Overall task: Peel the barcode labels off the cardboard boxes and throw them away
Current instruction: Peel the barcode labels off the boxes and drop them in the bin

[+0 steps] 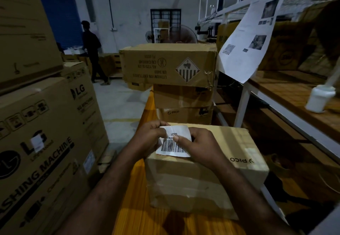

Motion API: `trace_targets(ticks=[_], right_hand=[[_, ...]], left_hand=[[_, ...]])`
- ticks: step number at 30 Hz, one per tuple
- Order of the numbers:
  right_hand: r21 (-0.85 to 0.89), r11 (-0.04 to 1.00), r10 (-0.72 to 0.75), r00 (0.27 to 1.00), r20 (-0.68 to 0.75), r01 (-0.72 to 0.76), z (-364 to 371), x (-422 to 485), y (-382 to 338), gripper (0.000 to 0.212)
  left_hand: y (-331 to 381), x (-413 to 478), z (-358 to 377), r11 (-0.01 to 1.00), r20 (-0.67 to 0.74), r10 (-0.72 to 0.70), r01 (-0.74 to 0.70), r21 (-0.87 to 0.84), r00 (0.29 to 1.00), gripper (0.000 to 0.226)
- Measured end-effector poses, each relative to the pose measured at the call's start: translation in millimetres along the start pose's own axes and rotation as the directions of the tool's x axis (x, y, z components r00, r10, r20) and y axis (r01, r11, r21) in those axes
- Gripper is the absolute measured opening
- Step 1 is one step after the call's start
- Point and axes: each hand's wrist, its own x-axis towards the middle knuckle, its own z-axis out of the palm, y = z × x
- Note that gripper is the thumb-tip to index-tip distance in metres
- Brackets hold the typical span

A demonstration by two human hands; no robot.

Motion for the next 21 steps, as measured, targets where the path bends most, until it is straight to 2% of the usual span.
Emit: trace_targets(ticks=[5,11,14,17,19,21], right_hand=[[0.253,0.967,0.037,0.996,-0.075,-0.017,-7.4,-2.2,-2.9,0.013],[0.25,0.968,0.04,0.997,-0.061,-0.024,-5.4,1.0,-1.4,0.027],[0.288,0.956,0.083,0.989,-0.121,-0.045,-3.3,2.3,-2.4,0.04],[0.28,0.957,0.137,0.971,-0.197,-0.078,-4.3,4.7,-3.9,0.051],[0.257,0.962,0.15,0.964,-0.221,-0.091,-6.3,3.7,-4.9,0.038],[0.137,0.985,0.124,0.981,-0.15,-0.103,-6.5,0.2,-6.3,0.02]], left_hand=[[-10.6,-0.6,-7.5,1.0,-0.019,0.024,-0.024,0.0,1.0,0.013],[-1.6,-6.1,-2.6,0.996,0.021,0.067,-0.068,0.056,0.998,0.011],[11.6,-3.5,3.3,0.975,-0.065,0.188,-0.178,0.134,0.98,0.011],[21.8,8.8,10.2,0.939,-0.193,0.322,-0.286,0.193,0.927,0.016],[23.4,21.4,14.3,0.939,-0.289,0.338,-0.303,0.161,0.896,0.018],[19.5,31.7,20.0,0.952,-0.347,0.307,-0.285,0.113,0.886,0.016]])
